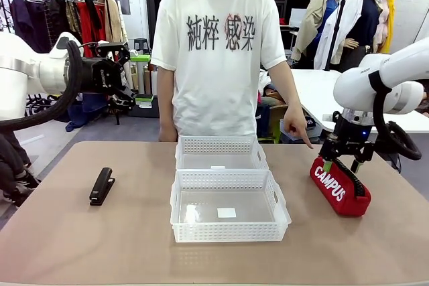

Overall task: Distribute items into two baskets.
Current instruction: Pick up the Pencil pouch that the person points to.

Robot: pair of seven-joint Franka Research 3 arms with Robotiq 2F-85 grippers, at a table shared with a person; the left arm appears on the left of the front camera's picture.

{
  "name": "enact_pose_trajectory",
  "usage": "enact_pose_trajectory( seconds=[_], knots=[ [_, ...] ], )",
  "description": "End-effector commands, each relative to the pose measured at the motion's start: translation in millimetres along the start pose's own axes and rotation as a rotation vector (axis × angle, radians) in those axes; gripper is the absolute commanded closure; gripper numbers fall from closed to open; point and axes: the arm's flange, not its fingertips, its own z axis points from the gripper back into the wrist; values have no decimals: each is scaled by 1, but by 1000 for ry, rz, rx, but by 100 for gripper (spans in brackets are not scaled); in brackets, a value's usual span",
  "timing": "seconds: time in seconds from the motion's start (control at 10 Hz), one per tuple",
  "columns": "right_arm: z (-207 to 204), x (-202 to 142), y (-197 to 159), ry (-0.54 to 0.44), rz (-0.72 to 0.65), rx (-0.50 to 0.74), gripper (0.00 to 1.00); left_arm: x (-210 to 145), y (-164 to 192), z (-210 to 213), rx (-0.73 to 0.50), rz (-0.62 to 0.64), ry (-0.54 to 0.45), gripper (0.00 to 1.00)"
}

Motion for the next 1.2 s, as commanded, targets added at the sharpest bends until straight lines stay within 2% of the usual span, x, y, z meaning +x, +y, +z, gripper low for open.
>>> enact_pose_trajectory(
  seconds=[0.0, 0.4, 0.5, 1.1],
  knots=[
    [-3, -5, 2, 16, 16, -43, 18, -1, -2, 2, 4, -5, 1, 0],
    [5, -8, 3, 9, 0, -50, 94, -1, -2, 2, 4, -5, 1, 0],
    [7, -10, 3, 8, -1, -52, 100, -1, -2, 2, 4, -5, 1, 0],
    [21, -16, 11, 26, -1, -28, 100, -1, -2, 2, 4, -5, 1, 0]
  ],
)
